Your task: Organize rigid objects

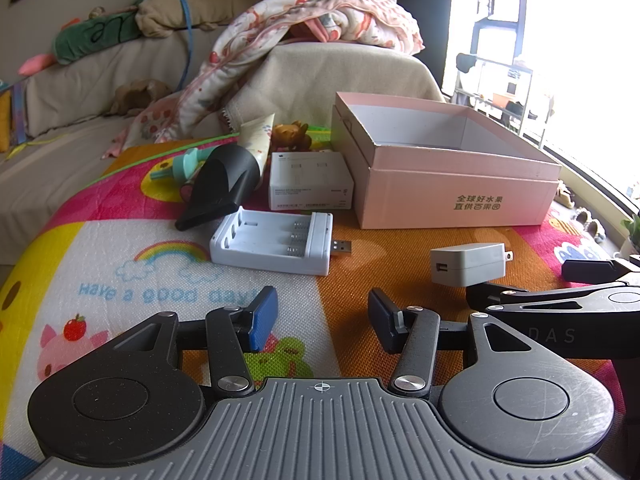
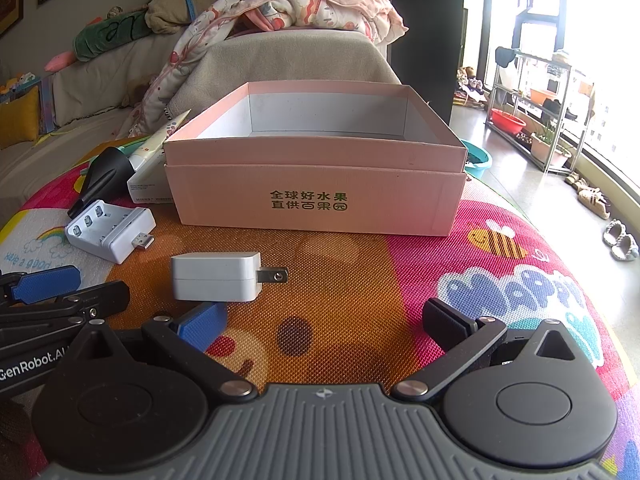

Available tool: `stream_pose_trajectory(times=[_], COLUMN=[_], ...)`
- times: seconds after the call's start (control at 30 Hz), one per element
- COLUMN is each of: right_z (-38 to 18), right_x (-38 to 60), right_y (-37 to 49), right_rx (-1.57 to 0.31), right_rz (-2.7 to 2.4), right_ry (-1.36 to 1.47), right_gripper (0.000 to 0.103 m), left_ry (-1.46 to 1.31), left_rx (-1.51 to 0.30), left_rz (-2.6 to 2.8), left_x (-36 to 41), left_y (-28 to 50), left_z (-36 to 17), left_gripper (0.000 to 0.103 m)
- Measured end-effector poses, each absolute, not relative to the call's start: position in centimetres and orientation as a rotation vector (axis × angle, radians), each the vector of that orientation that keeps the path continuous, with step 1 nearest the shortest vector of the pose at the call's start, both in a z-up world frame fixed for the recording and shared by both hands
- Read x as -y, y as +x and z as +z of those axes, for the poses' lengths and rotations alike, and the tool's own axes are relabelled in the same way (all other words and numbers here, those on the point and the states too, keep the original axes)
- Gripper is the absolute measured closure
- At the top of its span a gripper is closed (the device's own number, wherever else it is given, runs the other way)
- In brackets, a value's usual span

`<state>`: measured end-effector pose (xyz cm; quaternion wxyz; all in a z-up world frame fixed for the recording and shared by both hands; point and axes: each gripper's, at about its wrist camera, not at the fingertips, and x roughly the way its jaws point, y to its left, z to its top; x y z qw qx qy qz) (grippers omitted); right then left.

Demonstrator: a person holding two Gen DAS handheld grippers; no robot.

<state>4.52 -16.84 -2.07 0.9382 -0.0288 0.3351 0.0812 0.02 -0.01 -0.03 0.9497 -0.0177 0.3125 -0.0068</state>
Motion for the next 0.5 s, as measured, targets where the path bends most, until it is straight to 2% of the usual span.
stream_pose_trajectory(times=[0.5], right_z=[-2.05], right_x=[16.89], right_y=[4.43], right_rx=[-0.684], right_rz=[0.166], right_ry=[-0.059], right_gripper=[0.000], left_ry=[-0.036], left_rx=[-0.636], left_rz=[-0.014], left_x=[0.02], left_y=[0.02], left_z=[-0.03], left_gripper=[0.047])
